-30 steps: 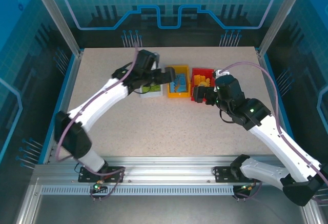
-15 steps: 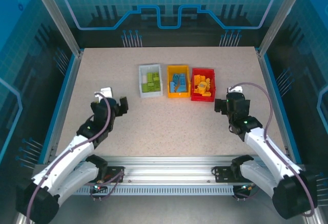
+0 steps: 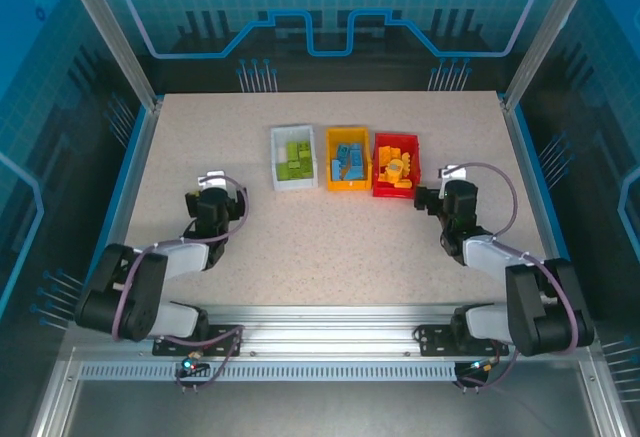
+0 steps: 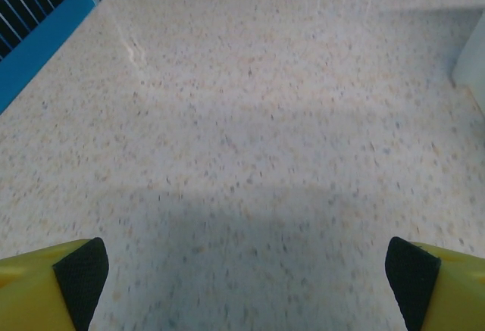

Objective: Sort the legos into containers by color

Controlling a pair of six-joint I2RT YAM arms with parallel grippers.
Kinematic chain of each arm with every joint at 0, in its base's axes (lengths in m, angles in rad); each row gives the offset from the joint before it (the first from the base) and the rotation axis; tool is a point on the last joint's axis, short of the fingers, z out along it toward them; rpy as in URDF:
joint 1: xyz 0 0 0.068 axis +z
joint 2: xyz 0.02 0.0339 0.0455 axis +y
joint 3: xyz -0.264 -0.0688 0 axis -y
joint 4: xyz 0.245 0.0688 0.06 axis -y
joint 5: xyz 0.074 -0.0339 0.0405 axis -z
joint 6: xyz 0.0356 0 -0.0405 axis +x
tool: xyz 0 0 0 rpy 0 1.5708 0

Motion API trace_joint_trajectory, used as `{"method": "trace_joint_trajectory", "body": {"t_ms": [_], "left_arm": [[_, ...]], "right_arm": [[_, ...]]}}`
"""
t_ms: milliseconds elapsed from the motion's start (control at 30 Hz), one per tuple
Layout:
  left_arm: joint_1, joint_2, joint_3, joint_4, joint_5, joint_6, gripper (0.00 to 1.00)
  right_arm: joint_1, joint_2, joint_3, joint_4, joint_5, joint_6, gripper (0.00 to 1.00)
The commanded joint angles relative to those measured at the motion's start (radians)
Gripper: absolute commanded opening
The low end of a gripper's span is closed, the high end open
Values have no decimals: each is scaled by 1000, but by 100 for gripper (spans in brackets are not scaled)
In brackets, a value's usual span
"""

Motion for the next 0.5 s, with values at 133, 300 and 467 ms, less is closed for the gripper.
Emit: {"method": "trace_joint_trajectory", "body": {"t_ms": [133, 300, 467], "left_arm": [[51, 168, -64, 475, 136, 49, 99], [93, 132, 22, 239, 230, 9, 99], [133, 131, 12, 255, 279, -24, 99]], "right_arm": [[-59, 203, -31, 391, -140, -64, 100], [-55, 192, -2, 316, -147, -64, 100], [-51, 194, 1, 311, -141, -67, 100]]}}
